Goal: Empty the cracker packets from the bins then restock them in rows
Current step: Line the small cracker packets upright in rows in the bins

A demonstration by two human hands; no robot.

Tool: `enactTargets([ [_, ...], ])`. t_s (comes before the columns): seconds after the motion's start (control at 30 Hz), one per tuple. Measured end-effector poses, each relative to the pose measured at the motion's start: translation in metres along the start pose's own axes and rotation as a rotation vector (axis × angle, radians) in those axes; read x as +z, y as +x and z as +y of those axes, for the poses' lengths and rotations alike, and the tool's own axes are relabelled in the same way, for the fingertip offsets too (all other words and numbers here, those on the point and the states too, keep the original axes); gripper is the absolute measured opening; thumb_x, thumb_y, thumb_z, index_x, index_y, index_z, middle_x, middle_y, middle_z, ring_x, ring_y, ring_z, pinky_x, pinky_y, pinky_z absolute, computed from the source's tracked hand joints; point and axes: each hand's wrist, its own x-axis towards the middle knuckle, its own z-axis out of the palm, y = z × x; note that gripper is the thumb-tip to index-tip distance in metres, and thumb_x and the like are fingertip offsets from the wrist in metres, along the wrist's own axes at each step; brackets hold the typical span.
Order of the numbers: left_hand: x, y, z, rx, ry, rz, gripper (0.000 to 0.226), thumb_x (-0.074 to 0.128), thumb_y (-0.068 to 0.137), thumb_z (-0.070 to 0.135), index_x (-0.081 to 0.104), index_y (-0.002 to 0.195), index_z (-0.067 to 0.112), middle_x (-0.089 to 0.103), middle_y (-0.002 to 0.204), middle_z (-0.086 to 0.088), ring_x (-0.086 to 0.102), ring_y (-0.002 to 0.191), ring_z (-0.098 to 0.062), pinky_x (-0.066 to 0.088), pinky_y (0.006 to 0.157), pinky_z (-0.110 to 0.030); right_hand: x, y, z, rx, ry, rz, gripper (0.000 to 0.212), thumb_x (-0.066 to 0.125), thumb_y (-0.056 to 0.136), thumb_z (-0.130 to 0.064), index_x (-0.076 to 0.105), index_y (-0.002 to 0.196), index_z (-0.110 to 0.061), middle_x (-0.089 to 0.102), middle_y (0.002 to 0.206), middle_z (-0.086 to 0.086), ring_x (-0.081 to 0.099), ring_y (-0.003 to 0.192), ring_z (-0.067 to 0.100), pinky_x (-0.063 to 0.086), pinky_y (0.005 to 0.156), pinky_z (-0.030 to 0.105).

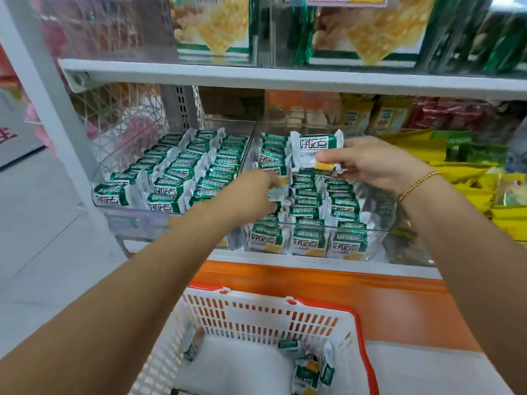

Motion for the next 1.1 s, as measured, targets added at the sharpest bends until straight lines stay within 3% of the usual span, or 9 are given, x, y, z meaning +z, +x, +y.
enactTargets([
  [0.13, 0.013, 0.029, 0.001, 0.046, 0.331, -0.109, 0.042, 0.059, 0.086, 0.003, 0.054, 0.127, 0.009, 0.059, 0.123, -0.011, 0.058, 0.107, -0.028, 0.051, 0.089, -0.04, -0.001, 0.008, 0.005, -0.01, -0.248, -0.011, 0.036, 0.083, 0.068, -0.034, 0.07, 0.094, -0.014, 0.073, 0.093, 0.001, 0.064, 0.085, 0.015, 0.052, 0.078, 0.026],
  [0.27, 0.013, 0.046, -0.001, 0.068, 0.498, -0.113, 0.039, 0.063, 0.086, 0.008, 0.05, 0.123, 0.008, 0.057, 0.115, -0.01, 0.058, 0.1, -0.028, 0.043, 0.067, -0.034, -0.013, 0.013, 0.007, -0.009, -0.425, -0.039, 0.049, 0.085, 0.064, -0.037, 0.069, 0.101, -0.009, 0.071, 0.102, 0.01, 0.062, 0.086, 0.018, 0.049, 0.079, 0.031],
  [0.4, -0.003, 0.066, 0.006, 0.008, 0.523, -0.168, 0.05, 0.071, 0.081, 0.011, 0.043, 0.124, 0.009, 0.054, 0.102, -0.006, 0.052, 0.085, -0.024, 0.041, 0.063, -0.033, -0.026, 0.011, 0.004, -0.018, -0.561, -0.051, 0.047, 0.085, 0.066, -0.037, 0.069, 0.103, -0.013, 0.072, 0.102, 0.004, 0.065, 0.095, 0.023, 0.049, 0.09, 0.037],
  [0.5, -0.019, 0.081, 0.012, 0.019, 0.476, -0.208, 0.059, 0.074, 0.079, 0.012, 0.046, 0.131, 0.01, 0.055, 0.118, -0.007, 0.051, 0.096, -0.023, 0.04, 0.072, -0.029, -0.029, 0.01, 0.002, -0.005, -0.637, -0.166, 0.037, 0.082, 0.07, -0.037, 0.071, 0.099, -0.018, 0.072, 0.1, -0.001, 0.064, 0.097, 0.019, 0.047, 0.093, 0.036],
  [0.67, -0.037, 0.094, 0.006, 0.054, 0.464, -0.158, 0.042, 0.075, 0.079, 0.017, 0.058, 0.117, 0.009, 0.058, 0.106, -0.006, 0.049, 0.09, -0.022, 0.042, 0.074, -0.029, -0.015, 0.026, 0.008, 0.002, -0.63, -0.237, 0.071, 0.081, 0.048, -0.059, 0.07, 0.102, -0.015, 0.071, 0.106, 0.002, 0.064, 0.101, 0.021, 0.047, 0.098, 0.041],
  [0.8, -0.04, 0.101, -0.005, 0.049, 0.392, -0.107, 0.031, 0.078, 0.076, 0.017, 0.062, 0.101, 0.01, 0.065, 0.1, -0.005, 0.058, 0.089, -0.023, 0.046, 0.074, -0.029, 0.012, 0.037, 0.02, 0.027, -0.368, -0.283, 0.092, 0.084, 0.041, -0.051, 0.061, 0.115, -0.001, 0.066, 0.113, 0.021, 0.054, 0.076, 0.019, 0.045, 0.063, 0.027],
  [0.9, -0.037, 0.103, -0.01, 0.039, 0.319, -0.083, 0.03, 0.075, 0.079, 0.013, 0.066, 0.107, 0.01, 0.068, 0.107, -0.004, 0.062, 0.097, -0.021, 0.049, 0.082, -0.03, 0.034, 0.043, 0.027, 0.055, -0.241, -0.273, 0.081, 0.086, 0.051, -0.038, 0.06, 0.12, -0.006, 0.065, 0.117, 0.02, 0.051, 0.074, 0.017, 0.043, 0.053, 0.021],
  [1.03, -0.035, 0.095, -0.01, 0.05, 0.252, -0.048, 0.035, 0.052, 0.091, 0.002, 0.064, 0.122, 0.013, 0.064, 0.124, -0.003, 0.059, 0.111, -0.018, 0.043, 0.092, -0.024, 0.055, 0.046, 0.033, 0.047, -0.113, -0.208, 0.039, 0.084, 0.07, -0.016, 0.059, 0.099, -0.009, 0.065, 0.093, 0.008, 0.055, 0.073, 0.019, 0.051, 0.065, 0.026],
  [1.1, -0.033, 0.085, -0.008, 0.048, 0.244, -0.054, 0.042, 0.044, 0.092, 0.0, 0.059, 0.13, 0.014, 0.06, 0.13, -0.006, 0.056, 0.115, -0.022, 0.044, 0.097, -0.027, 0.066, 0.044, 0.04, 0.033, -0.099, -0.152, 0.049, 0.085, 0.07, -0.016, 0.05, 0.103, -0.011, 0.058, 0.083, 0.005, 0.061, 0.07, 0.019, 0.058, 0.067, 0.03],
])
